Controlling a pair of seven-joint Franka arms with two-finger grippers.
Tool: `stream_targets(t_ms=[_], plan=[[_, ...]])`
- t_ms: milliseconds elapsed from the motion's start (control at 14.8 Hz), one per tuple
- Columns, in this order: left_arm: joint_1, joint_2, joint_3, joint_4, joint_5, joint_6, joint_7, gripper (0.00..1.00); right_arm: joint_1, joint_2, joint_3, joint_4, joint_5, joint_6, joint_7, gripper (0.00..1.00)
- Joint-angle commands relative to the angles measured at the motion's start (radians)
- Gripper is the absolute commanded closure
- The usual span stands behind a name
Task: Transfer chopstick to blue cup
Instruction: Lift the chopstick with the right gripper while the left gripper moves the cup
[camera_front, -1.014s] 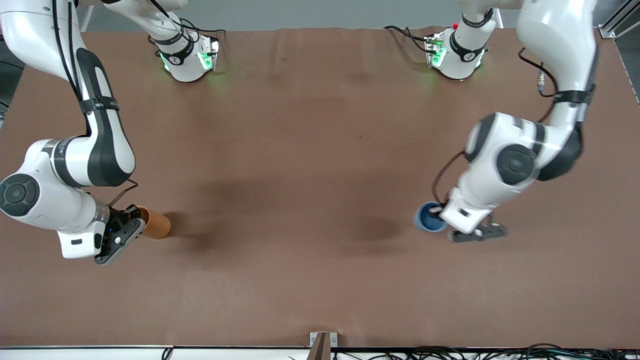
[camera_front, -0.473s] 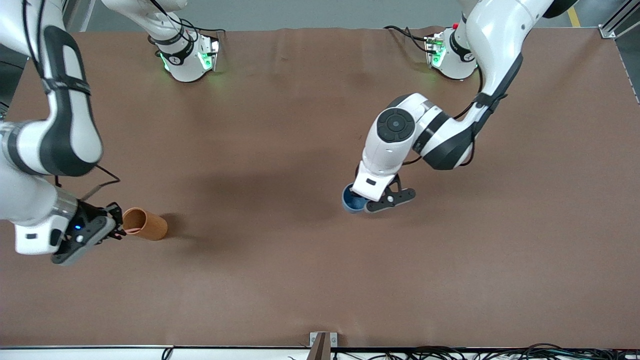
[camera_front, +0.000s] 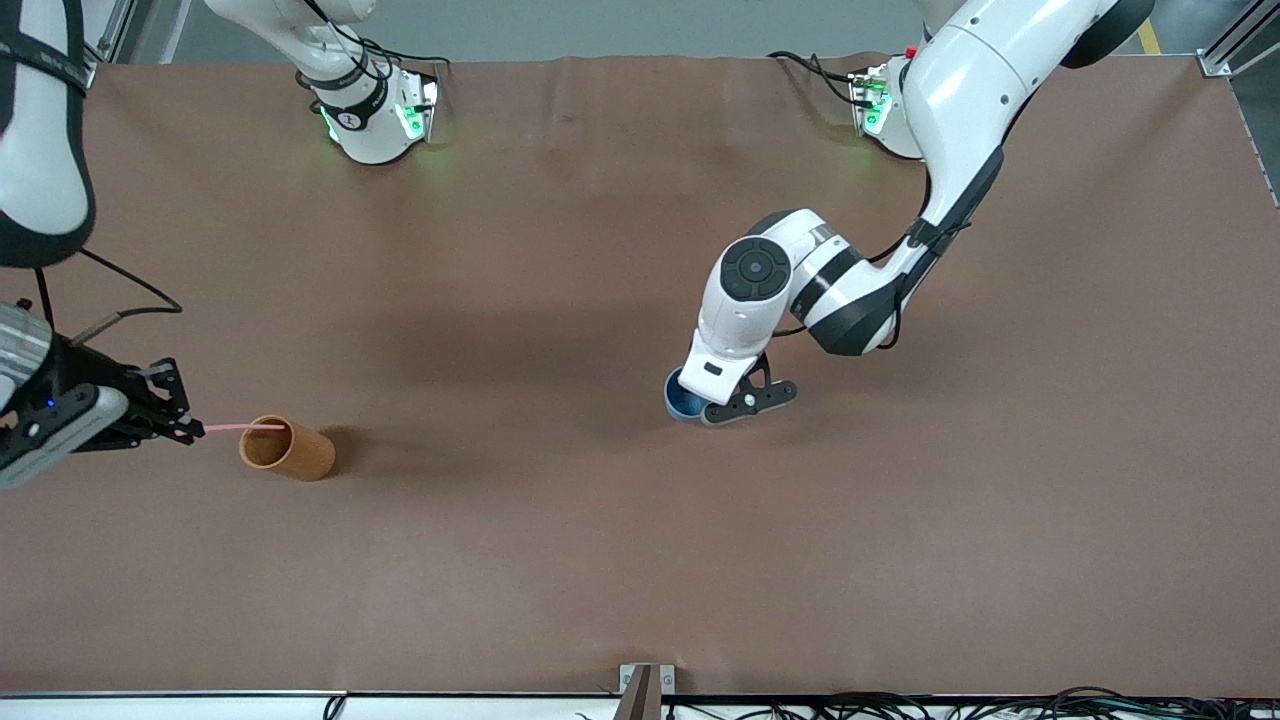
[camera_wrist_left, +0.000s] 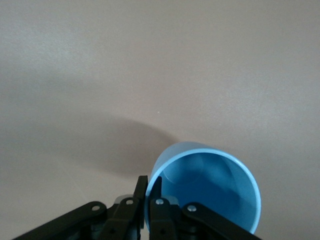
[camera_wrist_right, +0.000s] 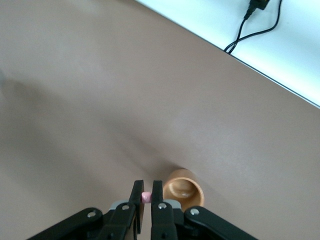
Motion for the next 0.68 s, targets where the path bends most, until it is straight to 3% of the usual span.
stream_targets(t_ms=[0,203,405,473,541,608], plan=[[-0.007,0.025,-0.010,-0.002,0.050,0.037,-0.047,0.98,0.011,-0.042,0.020,-0.026,0.071,-0.001,0.129,0.94],[0.003,0.027,-0.010,-0.024,0.073,0.037,-0.040,0.98,0.107,-0.039,0.017,-0.011,0.108,0.019,0.278,0.94],[0.006,0.028,-0.010,-0.025,0.073,0.037,-0.032,0.93,0.228,-0.038,0.017,-0.005,0.111,0.136,0.527,0.94],[0.011,0.028,-0.010,-0.025,0.073,0.037,-0.029,0.73,0.277,-0.039,0.017,-0.005,0.104,0.164,0.621,0.94],[0.011,0.028,-0.010,-0.025,0.073,0.037,-0.029,0.33,0.319,-0.039,0.017,-0.005,0.104,0.195,0.675,0.94],[0.011,0.025,-0.010,-0.024,0.073,0.030,-0.033,0.00,0.356,-0.038,0.016,-0.005,0.105,0.238,0.722,0.94]])
